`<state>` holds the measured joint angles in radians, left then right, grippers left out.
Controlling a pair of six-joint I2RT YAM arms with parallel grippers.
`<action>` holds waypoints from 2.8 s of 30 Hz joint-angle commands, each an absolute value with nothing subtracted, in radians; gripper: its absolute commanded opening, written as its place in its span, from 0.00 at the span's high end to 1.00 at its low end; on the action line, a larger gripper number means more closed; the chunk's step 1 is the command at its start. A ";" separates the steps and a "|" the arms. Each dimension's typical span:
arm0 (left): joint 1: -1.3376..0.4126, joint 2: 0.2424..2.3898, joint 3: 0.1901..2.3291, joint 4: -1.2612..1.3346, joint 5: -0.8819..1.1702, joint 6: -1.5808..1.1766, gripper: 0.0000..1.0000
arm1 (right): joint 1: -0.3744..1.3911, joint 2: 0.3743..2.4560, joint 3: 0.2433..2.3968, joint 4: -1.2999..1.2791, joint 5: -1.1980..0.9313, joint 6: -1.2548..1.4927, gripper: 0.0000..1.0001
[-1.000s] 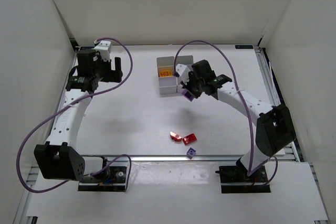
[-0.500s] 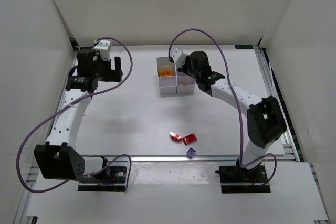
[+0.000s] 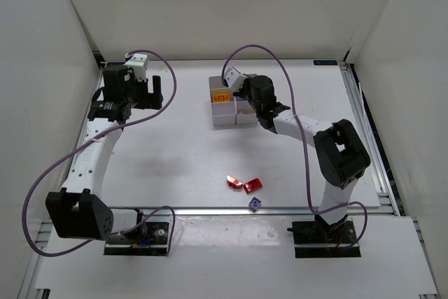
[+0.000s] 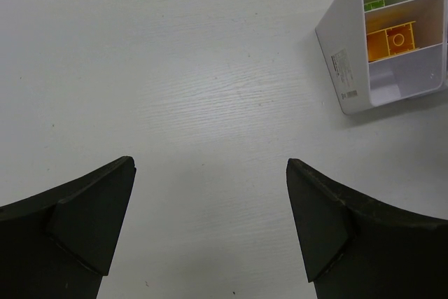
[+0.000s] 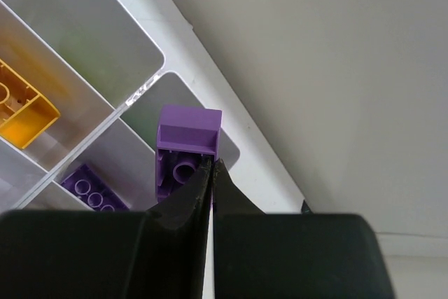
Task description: Sort the legos into containers by color
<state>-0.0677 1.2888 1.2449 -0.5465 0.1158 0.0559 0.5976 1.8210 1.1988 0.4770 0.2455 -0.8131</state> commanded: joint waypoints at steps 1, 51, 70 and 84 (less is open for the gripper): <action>-0.071 1.281 1.287 -0.548 0.103 0.051 0.01 | 0.584 1.832 1.233 0.543 0.273 -0.733 1.00; -0.069 1.298 1.272 -0.545 0.121 0.060 0.01 | 0.525 1.553 1.278 -0.059 0.039 -0.460 0.64; -0.071 1.267 1.236 -0.561 0.134 0.031 0.01 | 0.752 1.370 1.073 -0.947 -0.721 -0.800 0.35; -0.069 1.144 1.043 -0.529 -0.037 0.021 0.01 | 1.046 1.238 0.732 -0.585 -0.264 -0.584 0.30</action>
<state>-0.0677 1.1934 1.0740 -0.5476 0.0017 0.0257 1.0149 1.2766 0.7643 -0.6800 -0.3496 -0.6243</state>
